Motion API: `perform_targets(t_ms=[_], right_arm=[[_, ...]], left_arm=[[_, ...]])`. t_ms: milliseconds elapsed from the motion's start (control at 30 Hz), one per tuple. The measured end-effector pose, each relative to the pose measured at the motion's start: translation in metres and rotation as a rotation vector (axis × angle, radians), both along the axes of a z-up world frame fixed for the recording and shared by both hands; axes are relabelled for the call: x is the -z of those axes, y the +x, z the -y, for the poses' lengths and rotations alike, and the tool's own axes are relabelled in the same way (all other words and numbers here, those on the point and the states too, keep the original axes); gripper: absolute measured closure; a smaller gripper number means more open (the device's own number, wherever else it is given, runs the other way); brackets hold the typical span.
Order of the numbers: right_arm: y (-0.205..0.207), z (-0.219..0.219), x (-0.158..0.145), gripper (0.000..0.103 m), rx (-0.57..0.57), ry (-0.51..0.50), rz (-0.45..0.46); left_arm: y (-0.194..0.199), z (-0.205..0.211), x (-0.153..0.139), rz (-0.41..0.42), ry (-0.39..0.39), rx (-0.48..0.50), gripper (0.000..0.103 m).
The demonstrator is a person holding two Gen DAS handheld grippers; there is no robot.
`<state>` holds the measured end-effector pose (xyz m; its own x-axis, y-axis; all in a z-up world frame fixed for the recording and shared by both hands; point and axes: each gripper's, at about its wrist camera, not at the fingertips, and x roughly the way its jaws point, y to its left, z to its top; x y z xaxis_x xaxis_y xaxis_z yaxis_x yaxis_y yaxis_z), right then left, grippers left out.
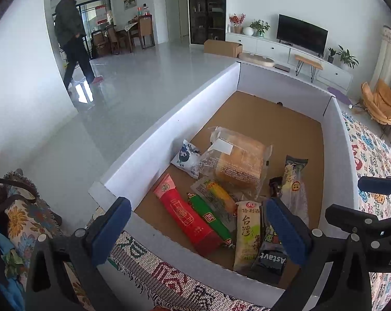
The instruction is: Organize snacks
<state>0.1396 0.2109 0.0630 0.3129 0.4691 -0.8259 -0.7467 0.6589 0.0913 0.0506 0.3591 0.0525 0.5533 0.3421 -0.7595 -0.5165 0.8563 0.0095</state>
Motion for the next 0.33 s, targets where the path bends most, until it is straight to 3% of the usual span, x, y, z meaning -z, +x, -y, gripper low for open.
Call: perform_targets(t_ms=[333], right_arm=[[0.0008,-0.0024,0.0042,0.016,0.003,-0.010,-0.002]], left_arm=[[-0.0023,-0.0018,0.0040,0.000,-0.003,-0.009,0.000]])
